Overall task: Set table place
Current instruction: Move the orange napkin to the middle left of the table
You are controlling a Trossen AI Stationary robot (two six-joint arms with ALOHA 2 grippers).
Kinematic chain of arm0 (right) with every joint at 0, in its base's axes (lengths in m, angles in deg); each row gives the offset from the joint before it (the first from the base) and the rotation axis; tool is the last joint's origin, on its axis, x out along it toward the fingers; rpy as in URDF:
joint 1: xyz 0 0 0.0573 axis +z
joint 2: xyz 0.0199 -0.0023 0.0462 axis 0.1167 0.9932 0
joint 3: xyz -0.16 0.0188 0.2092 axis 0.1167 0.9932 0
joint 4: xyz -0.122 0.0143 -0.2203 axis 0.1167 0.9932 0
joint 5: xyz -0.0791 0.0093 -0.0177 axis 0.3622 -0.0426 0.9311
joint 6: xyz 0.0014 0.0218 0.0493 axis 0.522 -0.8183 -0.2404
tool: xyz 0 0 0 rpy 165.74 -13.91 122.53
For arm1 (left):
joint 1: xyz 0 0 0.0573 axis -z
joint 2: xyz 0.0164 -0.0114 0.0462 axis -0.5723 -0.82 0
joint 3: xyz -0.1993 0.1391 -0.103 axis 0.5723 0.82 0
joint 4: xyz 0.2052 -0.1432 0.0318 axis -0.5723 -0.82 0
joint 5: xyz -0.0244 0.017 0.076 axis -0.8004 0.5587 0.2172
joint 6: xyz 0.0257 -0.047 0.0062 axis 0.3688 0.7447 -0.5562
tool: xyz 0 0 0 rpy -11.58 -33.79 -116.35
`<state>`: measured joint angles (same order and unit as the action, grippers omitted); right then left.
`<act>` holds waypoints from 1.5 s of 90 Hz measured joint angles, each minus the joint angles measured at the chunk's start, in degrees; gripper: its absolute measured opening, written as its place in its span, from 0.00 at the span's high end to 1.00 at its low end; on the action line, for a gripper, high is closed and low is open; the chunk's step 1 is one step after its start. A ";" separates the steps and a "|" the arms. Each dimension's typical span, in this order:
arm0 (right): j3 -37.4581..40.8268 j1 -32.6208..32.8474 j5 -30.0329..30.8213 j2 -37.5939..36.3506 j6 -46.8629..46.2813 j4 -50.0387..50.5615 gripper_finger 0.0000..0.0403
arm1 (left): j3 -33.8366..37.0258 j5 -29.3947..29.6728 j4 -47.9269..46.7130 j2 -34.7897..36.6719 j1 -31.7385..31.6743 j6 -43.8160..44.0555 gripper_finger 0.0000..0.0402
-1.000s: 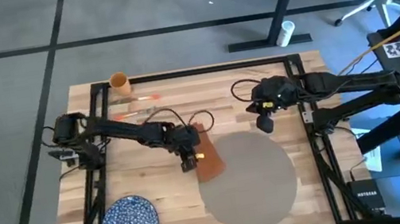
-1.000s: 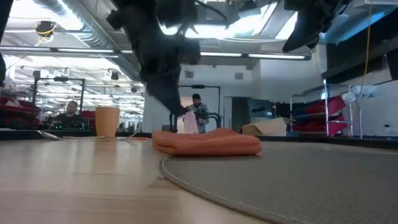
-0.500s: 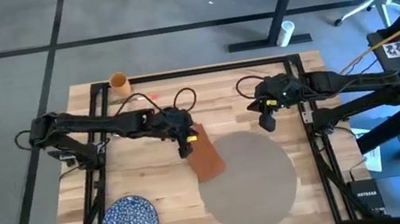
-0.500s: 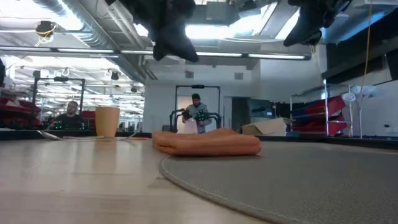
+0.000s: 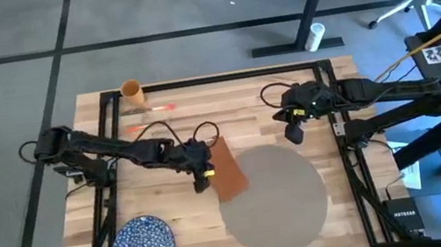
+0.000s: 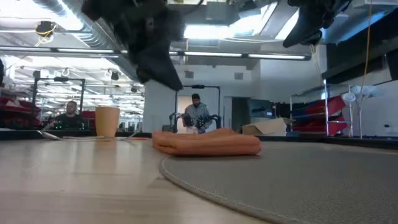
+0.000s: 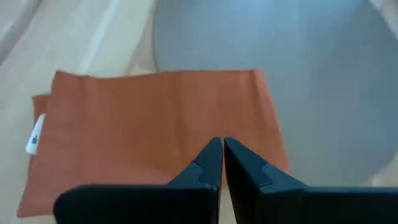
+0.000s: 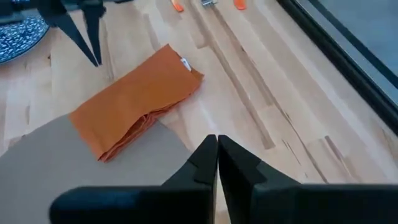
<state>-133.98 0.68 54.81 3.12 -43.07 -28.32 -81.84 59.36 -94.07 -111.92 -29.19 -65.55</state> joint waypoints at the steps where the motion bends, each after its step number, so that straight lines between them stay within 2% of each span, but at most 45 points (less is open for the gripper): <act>1: 0.00 0.00 0.02 0.00 0.00 -0.04 1.00 | 0.22 0.00 0.32 -0.26 -0.06 0.03 1.00; 33: 0.00 0.00 0.98 0.02 -1.30 -0.10 1.00 | 2.26 -0.04 -0.83 -9.13 0.43 2.30 1.00; 55: 0.00 0.00 1.03 0.02 -1.39 -0.12 1.00 | 2.02 0.20 -10.94 -8.59 0.40 0.41 1.00; 77: 0.00 0.00 1.01 0.02 -1.29 -0.23 1.00 | 2.42 0.20 -16.58 -3.52 0.26 -1.06 1.00; 96: 0.00 0.00 1.01 0.02 -1.29 -0.24 1.00 | 2.33 -0.02 -22.58 7.09 0.60 -0.08 1.00; 104: 0.00 0.00 1.01 0.02 -1.28 -0.51 1.00 | 2.26 1.05 -21.00 10.41 0.22 -0.60 1.00; 113: 0.00 0.00 1.03 0.07 -1.25 -1.77 1.00 | 2.26 3.92 -18.08 10.59 -1.31 -2.00 1.00; 135: 0.00 0.00 1.46 0.07 -0.79 -3.10 1.00 | 2.25 4.48 -7.51 2.83 -7.46 -3.44 1.00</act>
<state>-133.98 0.68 56.27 3.19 -43.85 -31.42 -79.59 63.84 -101.58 -109.09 -36.64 -68.98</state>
